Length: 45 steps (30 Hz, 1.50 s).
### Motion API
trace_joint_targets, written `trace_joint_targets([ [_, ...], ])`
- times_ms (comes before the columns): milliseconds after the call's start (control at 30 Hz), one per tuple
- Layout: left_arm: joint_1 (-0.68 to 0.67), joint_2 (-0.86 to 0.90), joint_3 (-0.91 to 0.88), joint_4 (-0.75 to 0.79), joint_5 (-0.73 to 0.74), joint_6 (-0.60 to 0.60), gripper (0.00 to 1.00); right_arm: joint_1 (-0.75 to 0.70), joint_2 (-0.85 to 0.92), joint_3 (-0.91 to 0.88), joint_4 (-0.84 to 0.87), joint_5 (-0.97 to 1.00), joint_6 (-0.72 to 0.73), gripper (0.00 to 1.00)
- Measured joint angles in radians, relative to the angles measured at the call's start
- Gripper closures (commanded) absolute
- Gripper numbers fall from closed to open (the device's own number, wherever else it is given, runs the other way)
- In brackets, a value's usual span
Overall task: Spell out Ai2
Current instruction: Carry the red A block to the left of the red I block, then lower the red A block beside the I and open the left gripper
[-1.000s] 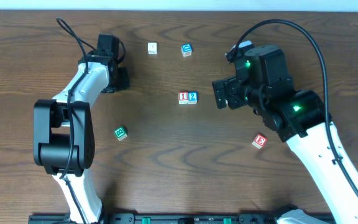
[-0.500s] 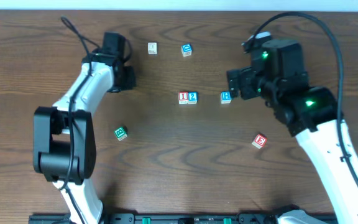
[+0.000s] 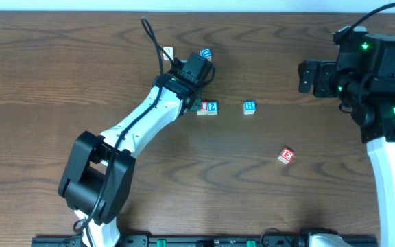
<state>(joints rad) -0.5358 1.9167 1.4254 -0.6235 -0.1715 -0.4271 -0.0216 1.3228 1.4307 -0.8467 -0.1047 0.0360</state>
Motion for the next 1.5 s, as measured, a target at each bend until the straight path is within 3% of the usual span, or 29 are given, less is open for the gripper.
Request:
trace_joint_targets([
  [467, 0.012, 0.0, -0.145, 0.155, 0.06, -0.048, 0.94, -0.003, 0.0, 0.0, 0.0, -0.046, 0.0, 0.01],
  [1500, 0.012, 0.021, -0.158, 0.186, 0.146, -0.044, 0.94, -0.003, -0.001, 0.001, -0.036, -0.053, 0.0, 0.01],
])
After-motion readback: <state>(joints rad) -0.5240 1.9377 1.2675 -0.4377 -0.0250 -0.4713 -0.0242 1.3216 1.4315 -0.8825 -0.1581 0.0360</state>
